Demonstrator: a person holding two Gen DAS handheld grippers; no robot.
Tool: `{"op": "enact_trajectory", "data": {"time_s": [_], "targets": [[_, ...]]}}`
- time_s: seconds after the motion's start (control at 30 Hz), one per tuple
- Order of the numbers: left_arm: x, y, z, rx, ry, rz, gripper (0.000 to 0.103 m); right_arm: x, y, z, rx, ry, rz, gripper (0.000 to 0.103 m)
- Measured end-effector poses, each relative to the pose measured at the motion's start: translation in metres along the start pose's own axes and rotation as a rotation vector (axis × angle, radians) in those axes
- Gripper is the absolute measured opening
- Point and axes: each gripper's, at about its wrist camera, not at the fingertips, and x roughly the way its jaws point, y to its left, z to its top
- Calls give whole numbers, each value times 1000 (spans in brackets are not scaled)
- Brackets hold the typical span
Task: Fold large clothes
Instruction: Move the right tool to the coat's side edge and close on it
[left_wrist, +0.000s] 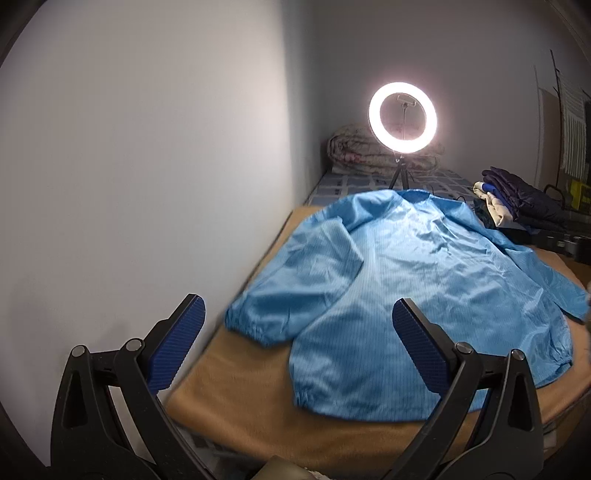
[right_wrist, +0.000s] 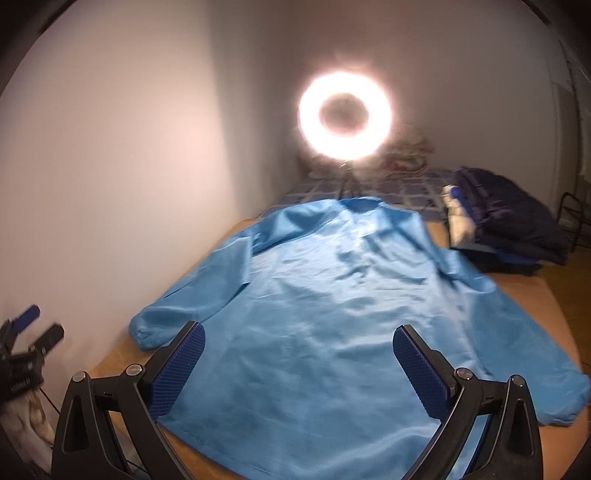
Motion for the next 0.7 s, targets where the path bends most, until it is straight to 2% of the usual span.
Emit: {"op": "enact_trajectory", "data": {"time_s": [0.13, 0.3, 0.37, 0.47, 0.53, 0.6, 0.7], "targets": [[-1, 10, -15, -30, 23, 4, 101, 32, 29, 3, -47, 67, 49, 100], [7, 25, -24, -66, 51, -1, 100, 89, 64, 12, -74, 213, 153, 75], [13, 31, -25, -78, 79, 0, 100, 107, 77, 16, -81, 240, 172, 71], [20, 41, -26, -120, 99, 20, 100, 135, 100, 19, -93, 259, 239, 71], [23, 48, -26, -146, 108, 16, 100, 156, 112, 19, -42, 304, 318, 71], [23, 53, -26, -176, 113, -2, 100, 187, 120, 13, 66, 376, 404, 70], [23, 56, -24, -189, 110, -50, 100, 226, 130, 2, 169, 451, 454, 63]]}}
